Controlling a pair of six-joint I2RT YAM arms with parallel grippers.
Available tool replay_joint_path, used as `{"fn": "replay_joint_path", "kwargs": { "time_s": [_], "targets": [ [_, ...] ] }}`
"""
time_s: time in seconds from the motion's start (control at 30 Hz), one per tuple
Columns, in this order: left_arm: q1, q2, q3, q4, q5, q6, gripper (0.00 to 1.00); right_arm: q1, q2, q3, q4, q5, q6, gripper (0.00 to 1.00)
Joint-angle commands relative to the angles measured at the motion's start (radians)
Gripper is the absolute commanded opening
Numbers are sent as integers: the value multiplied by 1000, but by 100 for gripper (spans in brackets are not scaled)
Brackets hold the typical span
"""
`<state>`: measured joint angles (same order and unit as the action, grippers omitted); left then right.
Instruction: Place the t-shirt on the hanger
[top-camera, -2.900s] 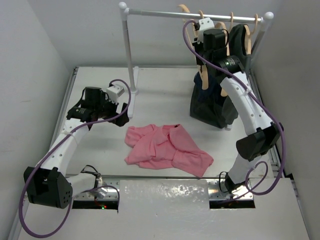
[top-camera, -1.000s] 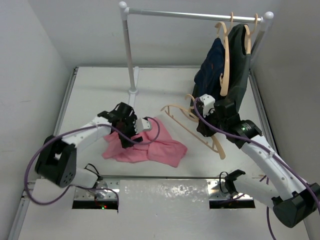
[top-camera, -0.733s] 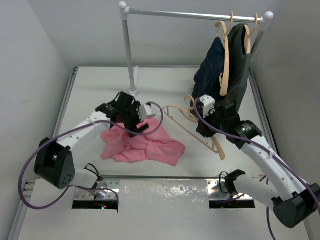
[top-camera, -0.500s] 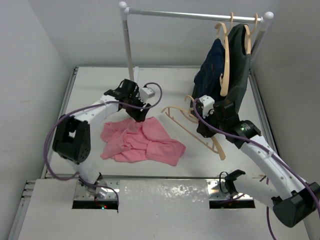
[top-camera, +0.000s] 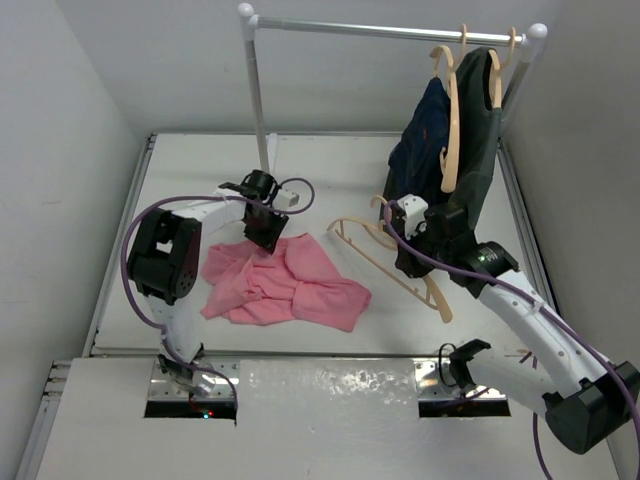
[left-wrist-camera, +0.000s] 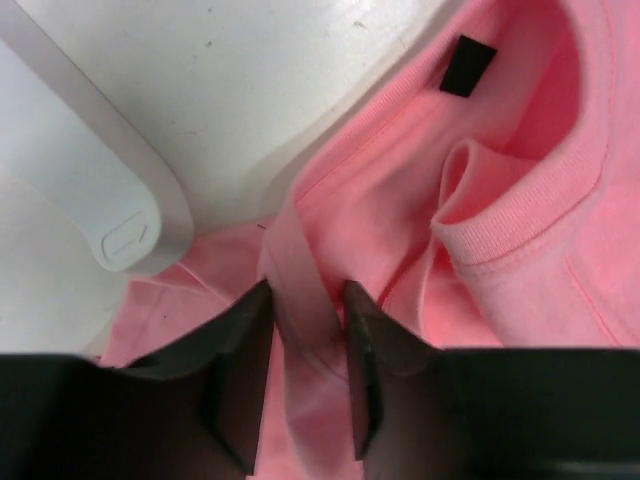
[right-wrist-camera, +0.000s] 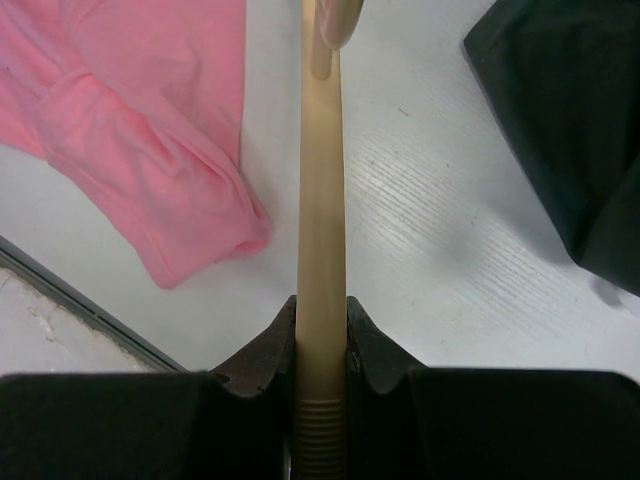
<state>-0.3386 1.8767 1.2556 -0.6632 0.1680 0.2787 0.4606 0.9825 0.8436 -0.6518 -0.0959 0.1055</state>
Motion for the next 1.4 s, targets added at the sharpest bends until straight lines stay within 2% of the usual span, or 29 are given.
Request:
{"fn": "replay_joint_path", "kwargs": {
  "time_s": [0.0,0.03,0.07,0.13,0.27,0.3,0.37,0.47,0.6,0.77,1.17,1.37],
  "targets": [
    [-5,-1,25,47,8,-15,27,3,-10,-3,47,10,3,0],
    [-7,9,19,43,13,-16,15,3,-10,0,40,16,3,0],
    [-5,12,15,39,24,-16,8,1,-11,2,37,21,5,0],
    [-7,7,-1,39,28,-15,0,3,-16,6,35,18,3,0],
    [-5,-47,57,16,25,0,0,4,-16,52,12,-56,-53,0],
    [-5,-66,88,4,28,10,0,3,-10,98,-41,-111,-75,0],
    [-5,-88,170,-33,51,40,0,3,-13,139,-49,-158,-78,0],
    [-7,-142,212,-42,59,76,0,4,-19,189,-35,-205,-66,0],
    [-7,-168,197,-62,67,112,0,6,-19,204,-28,-222,-66,0],
    [-8,-197,188,-72,146,123,0,10,24,192,26,-251,-70,0],
    [-14,-208,203,-73,182,132,0,46,85,143,121,-346,-64,0],
    [-17,-261,183,-156,287,244,0,47,163,167,138,-318,-136,0]
  ]
}}
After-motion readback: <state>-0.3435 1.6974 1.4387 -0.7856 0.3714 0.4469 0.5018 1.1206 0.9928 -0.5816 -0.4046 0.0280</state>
